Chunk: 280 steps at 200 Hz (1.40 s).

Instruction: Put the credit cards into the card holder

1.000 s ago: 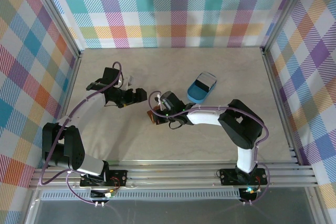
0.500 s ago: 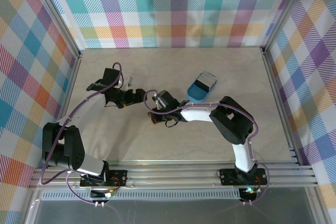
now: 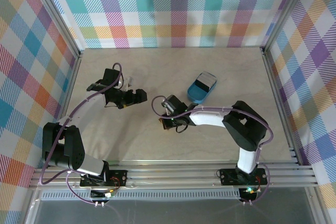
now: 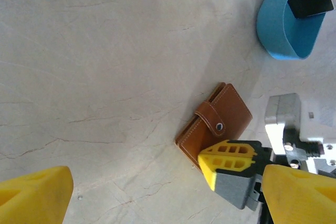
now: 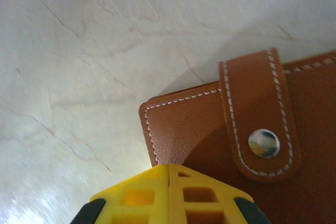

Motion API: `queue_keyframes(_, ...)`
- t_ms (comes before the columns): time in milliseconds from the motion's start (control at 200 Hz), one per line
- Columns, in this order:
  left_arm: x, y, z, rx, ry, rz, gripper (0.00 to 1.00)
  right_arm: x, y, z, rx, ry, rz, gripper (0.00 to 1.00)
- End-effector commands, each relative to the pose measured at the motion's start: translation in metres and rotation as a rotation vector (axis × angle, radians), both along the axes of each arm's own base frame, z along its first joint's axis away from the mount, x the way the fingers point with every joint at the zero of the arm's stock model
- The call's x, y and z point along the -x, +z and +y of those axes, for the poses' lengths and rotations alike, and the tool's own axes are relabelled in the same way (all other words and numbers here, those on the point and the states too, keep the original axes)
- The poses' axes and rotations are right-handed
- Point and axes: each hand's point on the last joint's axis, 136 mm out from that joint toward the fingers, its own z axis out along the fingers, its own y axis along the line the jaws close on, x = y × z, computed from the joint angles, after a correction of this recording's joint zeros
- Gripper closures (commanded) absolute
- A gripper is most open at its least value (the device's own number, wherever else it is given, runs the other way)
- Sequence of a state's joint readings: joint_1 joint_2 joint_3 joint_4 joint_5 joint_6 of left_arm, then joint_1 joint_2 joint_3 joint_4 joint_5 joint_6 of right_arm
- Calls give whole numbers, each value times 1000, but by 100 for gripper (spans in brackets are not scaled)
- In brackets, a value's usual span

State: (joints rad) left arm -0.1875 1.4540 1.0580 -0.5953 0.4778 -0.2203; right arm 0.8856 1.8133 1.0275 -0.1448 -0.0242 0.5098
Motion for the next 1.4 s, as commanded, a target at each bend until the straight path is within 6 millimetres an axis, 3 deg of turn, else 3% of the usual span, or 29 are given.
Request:
queue_keyframes(0,1,-4,3,4,19,16,7,14,-12,-47,148,4,38,100)
queue_keyframes(175,2,-4,2,11,16,19,7,12,20,-67,109,-78,5,99)
queue_keyframes(295,2,-4,-1,24,13,20,7,9,39,-77,85,-184,-14,52)
queue_keyframes(405,2,-3,-2,39,13,17,7,6,43,-75,72,-213,-8,38)
queue_keyframes(565,3,-3,-4,52,13,22,8,-1,41,-61,104,-139,4,28)
queue_keyframes(710,2,-2,-4,54,15,18,8,-7,31,-62,236,-147,16,23)
queue_keyframes(950,4,2,-4,60,20,9,8,-15,21,-66,456,-240,-29,0)
queue_keyframes(1395,5,7,-4,68,24,-2,8,-16,-1,-57,508,-174,-2,0)
